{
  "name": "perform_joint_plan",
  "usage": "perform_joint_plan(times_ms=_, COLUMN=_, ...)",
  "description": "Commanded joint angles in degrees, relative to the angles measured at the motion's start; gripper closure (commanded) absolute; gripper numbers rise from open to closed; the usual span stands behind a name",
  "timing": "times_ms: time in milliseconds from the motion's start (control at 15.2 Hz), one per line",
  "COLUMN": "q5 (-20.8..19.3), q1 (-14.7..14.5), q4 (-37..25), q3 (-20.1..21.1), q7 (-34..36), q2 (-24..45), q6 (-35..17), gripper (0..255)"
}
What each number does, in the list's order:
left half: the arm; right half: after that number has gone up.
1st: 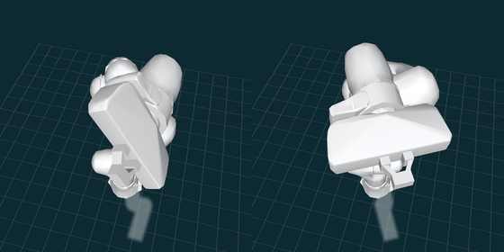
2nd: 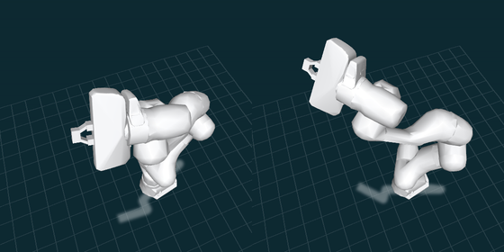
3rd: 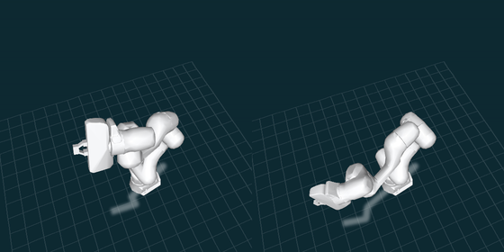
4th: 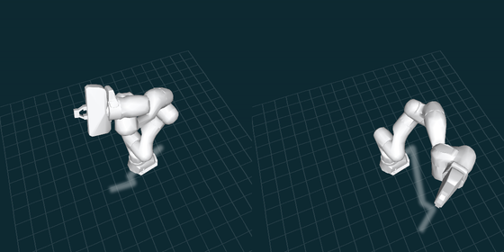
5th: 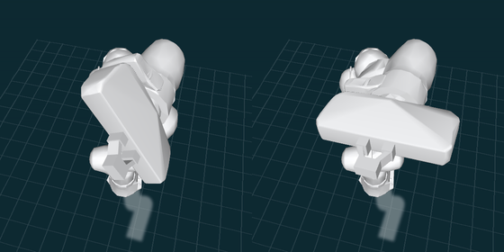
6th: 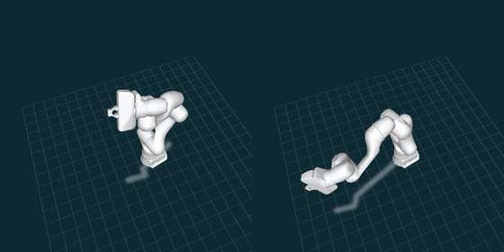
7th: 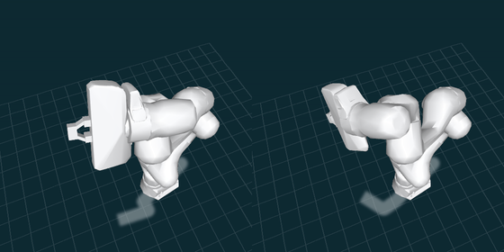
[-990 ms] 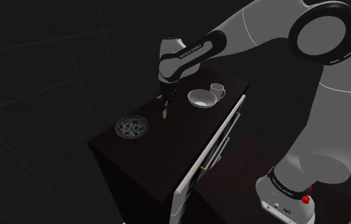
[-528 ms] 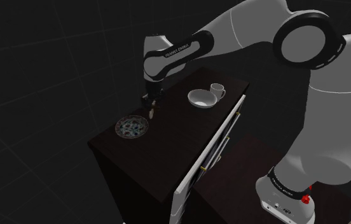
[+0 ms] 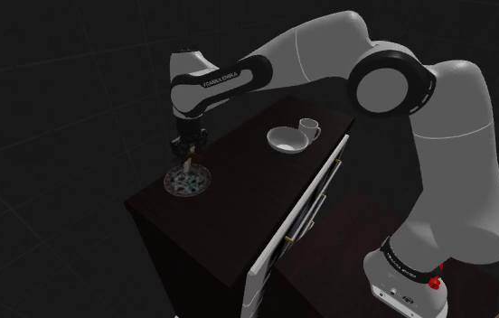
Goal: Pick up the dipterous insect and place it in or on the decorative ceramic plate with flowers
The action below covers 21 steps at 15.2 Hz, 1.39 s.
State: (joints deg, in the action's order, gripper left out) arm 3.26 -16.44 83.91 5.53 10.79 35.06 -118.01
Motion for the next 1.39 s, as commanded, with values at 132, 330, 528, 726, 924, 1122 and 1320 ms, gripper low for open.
perform_joint_plan(times_ms=132, q5=-0.2, q1=-0.5, q4=-1.2, q3=0.0, q7=0.4, q2=2.3, q6=-1.2, gripper=255)
perform_joint_plan(times_ms=330, q5=-0.2, q1=-0.5, q4=-0.6, q3=0.0, q7=0.3, q2=3.4, q6=-2.8, gripper=255)
perform_joint_plan(times_ms=528, q5=-0.2, q1=-0.5, q4=-0.1, q3=-0.1, q7=0.2, q2=4.5, q6=-4.5, gripper=255)
perform_joint_plan(times_ms=726, q5=-0.2, q1=-0.6, q4=0.2, q3=-0.1, q7=0.1, q2=5.8, q6=-6.0, gripper=255)
perform_joint_plan(times_ms=924, q5=-0.2, q1=-0.6, q4=0.3, q3=-0.1, q7=0.0, q2=6.0, q6=-6.3, gripper=255)
perform_joint_plan(times_ms=1122, q5=-0.2, q1=-0.6, q4=0.3, q3=-0.1, q7=0.0, q2=6.0, q6=-6.3, gripper=255)
perform_joint_plan(times_ms=1320, q5=-0.2, q1=-0.6, q4=0.3, q3=-0.1, q7=0.0, q2=6.0, q6=-6.3, gripper=0)
